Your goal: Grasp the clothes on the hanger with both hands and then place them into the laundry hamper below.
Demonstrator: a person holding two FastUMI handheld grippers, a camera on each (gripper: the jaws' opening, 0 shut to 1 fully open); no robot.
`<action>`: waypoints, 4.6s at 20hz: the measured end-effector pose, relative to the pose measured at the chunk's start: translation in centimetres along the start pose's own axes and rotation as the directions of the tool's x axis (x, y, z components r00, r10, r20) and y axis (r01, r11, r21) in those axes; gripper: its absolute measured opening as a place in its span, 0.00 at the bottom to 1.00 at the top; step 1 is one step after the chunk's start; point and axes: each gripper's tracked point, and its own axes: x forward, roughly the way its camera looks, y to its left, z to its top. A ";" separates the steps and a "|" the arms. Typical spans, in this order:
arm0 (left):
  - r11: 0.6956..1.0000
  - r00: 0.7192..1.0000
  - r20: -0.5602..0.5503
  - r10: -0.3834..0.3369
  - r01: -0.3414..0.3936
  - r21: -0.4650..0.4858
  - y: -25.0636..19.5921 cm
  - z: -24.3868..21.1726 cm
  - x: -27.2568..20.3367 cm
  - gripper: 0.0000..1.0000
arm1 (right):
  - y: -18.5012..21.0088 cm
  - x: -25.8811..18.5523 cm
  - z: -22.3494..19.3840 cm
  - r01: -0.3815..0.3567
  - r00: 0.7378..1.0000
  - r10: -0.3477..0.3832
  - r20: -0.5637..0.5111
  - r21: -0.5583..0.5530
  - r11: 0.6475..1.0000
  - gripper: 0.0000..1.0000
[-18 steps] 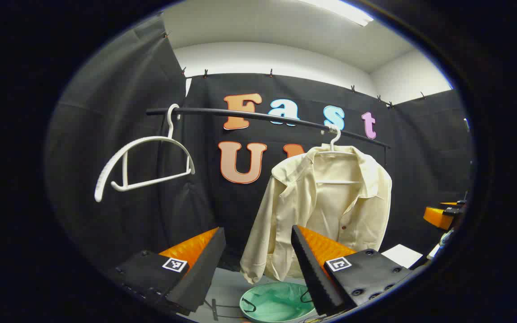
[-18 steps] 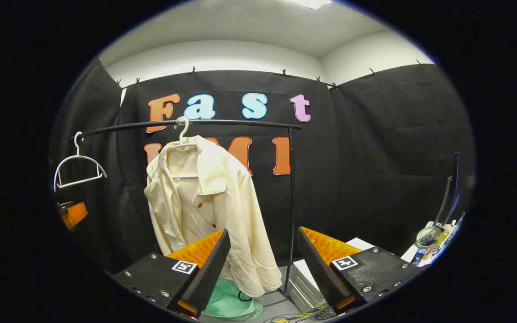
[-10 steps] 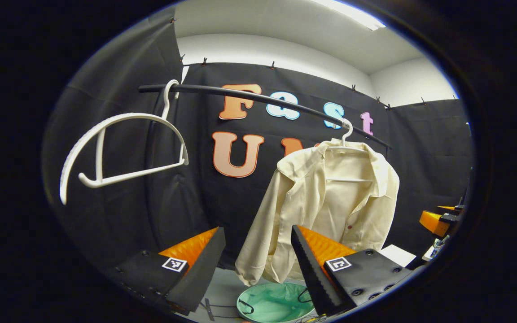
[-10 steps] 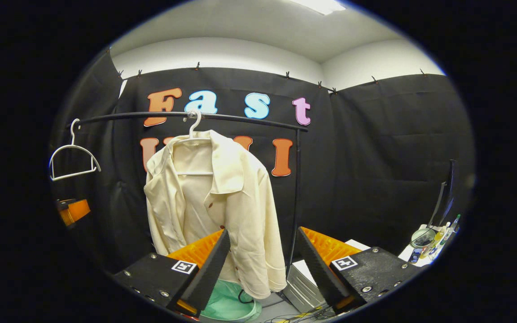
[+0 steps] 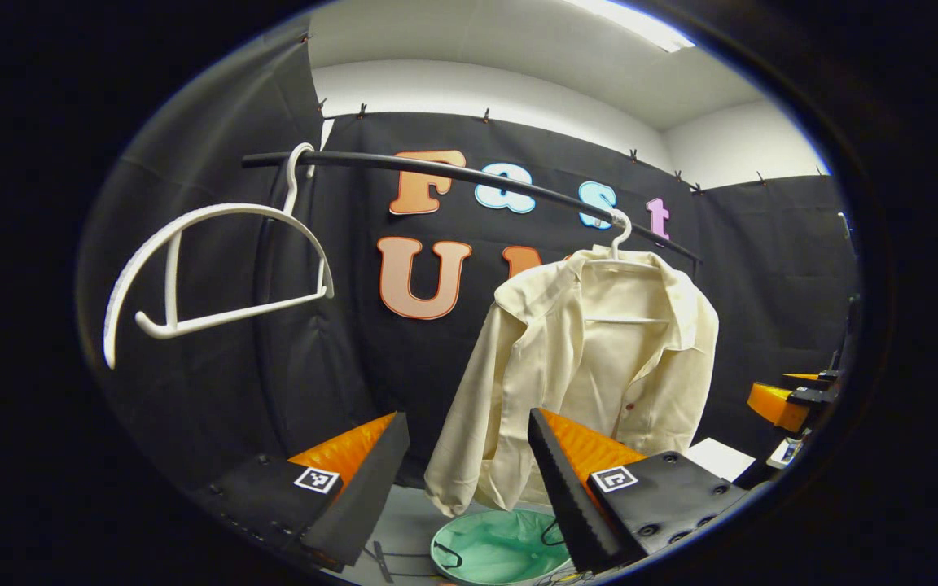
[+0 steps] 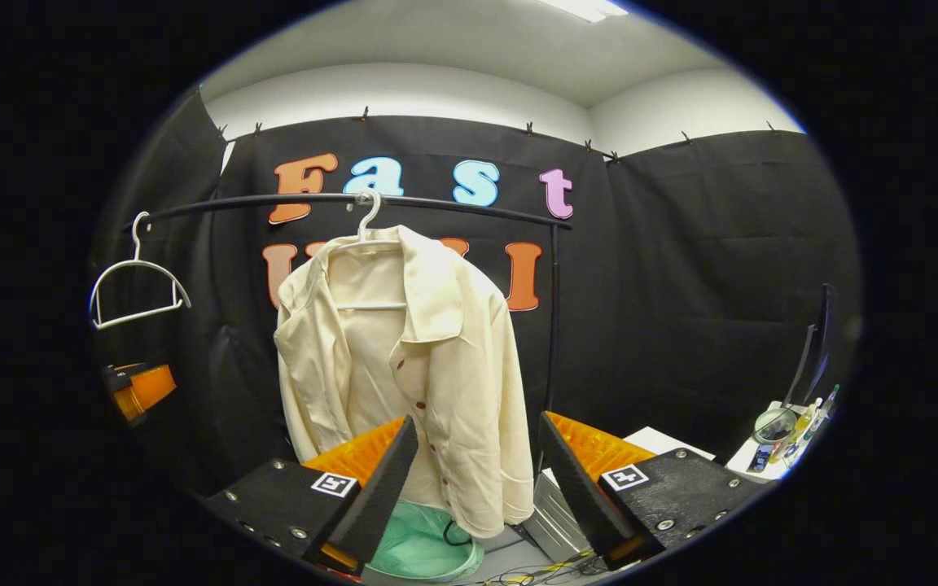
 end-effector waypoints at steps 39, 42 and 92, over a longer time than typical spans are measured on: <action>0.978 0.979 -0.043 0.199 -0.201 -0.054 1.6 0.0 -0.1 0.93 | 9.6 21.0 -1.7 -0.146 0.987 0.154 -0.044 0.157 0.977 0.52; 0.976 0.977 -0.037 0.210 -0.212 -0.048 1.1 -0.1 0.6 0.97 | 9.9 21.0 -1.8 -0.189 0.979 0.200 -0.043 0.183 0.965 0.28; 0.965 0.958 -0.121 -0.260 0.255 -0.056 -10.1 -2.5 26.1 0.32 | 4.8 14.9 1.3 -0.057 0.998 0.057 -0.012 0.015 0.998 0.01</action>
